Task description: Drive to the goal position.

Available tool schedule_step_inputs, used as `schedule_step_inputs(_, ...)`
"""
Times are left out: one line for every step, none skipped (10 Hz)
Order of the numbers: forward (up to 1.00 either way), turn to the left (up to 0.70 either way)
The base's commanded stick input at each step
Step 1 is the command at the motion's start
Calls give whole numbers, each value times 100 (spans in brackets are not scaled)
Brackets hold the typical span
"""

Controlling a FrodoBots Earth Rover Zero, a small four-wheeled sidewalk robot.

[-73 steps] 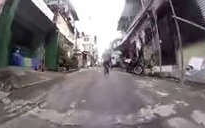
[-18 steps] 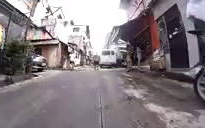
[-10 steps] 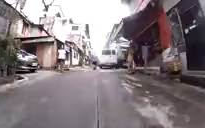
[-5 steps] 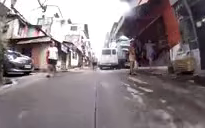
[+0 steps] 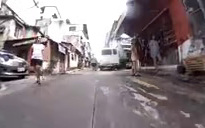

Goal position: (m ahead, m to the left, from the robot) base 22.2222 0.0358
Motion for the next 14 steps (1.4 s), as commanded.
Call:
schedule_step_inputs(100,26)
schedule_step_inputs(100,3)
schedule_step_inputs(100,0)
schedule_step_inputs(100,0)
schedule_step_inputs(100,0)
schedule_step_inputs(100,0)
schedule_step_inputs(100,0)
schedule_step_inputs(100,0)
schedule_step_inputs(100,0)
schedule_step_inputs(100,0)
schedule_step_inputs(100,0)
schedule_step_inputs(100,0)
schedule_step_inputs(100,0)
schedule_step_inputs(100,0)
